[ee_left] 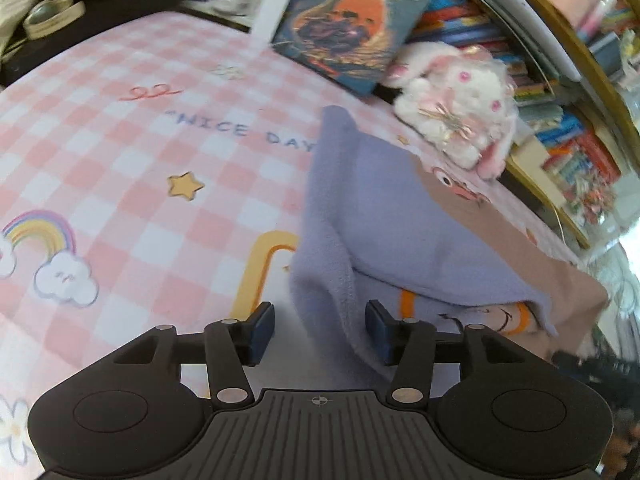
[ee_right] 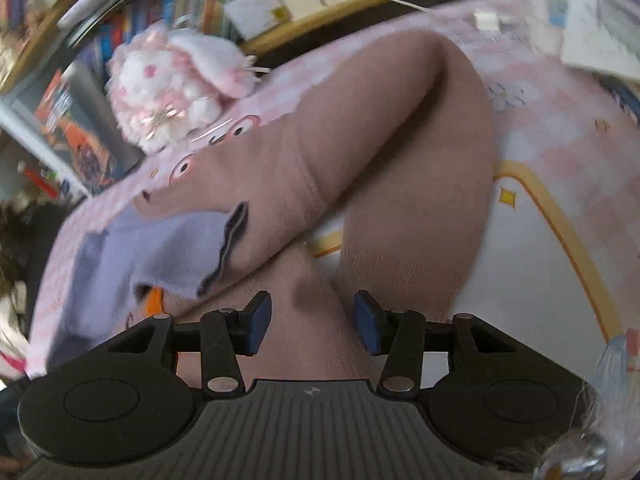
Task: Fold clothes
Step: 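Lift the sweater with both tools and shake it open over the mat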
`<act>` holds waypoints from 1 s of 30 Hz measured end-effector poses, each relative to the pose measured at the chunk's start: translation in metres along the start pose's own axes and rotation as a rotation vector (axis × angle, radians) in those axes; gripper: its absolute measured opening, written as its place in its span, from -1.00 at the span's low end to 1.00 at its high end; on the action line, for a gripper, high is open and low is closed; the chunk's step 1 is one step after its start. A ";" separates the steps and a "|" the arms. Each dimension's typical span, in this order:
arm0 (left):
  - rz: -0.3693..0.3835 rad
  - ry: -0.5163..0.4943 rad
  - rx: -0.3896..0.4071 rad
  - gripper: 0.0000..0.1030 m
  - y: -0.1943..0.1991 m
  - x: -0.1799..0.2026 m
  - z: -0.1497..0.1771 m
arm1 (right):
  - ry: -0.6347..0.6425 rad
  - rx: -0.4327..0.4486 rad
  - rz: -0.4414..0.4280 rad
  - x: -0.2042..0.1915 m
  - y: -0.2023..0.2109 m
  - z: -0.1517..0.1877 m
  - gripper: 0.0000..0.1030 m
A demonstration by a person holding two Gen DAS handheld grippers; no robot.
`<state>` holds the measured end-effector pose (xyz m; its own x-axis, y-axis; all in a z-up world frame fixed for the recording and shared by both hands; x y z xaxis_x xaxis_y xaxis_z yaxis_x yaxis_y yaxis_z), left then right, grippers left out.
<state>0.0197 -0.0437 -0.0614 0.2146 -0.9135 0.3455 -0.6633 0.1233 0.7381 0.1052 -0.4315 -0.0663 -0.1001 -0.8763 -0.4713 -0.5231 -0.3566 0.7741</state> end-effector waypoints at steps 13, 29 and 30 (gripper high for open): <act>0.007 -0.054 -0.016 -0.74 -0.022 0.018 -0.017 | 0.357 0.016 0.024 -0.030 -0.011 0.031 -0.84; 0.167 -0.084 -0.045 -0.90 -0.038 0.003 -0.043 | 0.067 0.176 0.117 -0.004 0.081 0.064 -0.85; 0.168 -0.095 -0.054 -0.89 -0.038 -0.002 -0.042 | 0.043 0.163 0.134 0.002 0.078 0.074 -0.85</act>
<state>0.0744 -0.0304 -0.0662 0.0337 -0.9103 0.4126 -0.6444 0.2957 0.7052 0.0014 -0.4370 -0.0376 -0.1433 -0.9267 -0.3475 -0.6376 -0.1820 0.7485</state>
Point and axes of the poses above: each gripper's, at about its wrist camera, not at the fingertips, and y roughly against the way its jaws point, x to its right, z to its underside, the point moved 4 cm from there along -y, roughly the way its jaws point, and after that the axes turned 8 degrees about -y, right-handed, at the moved point
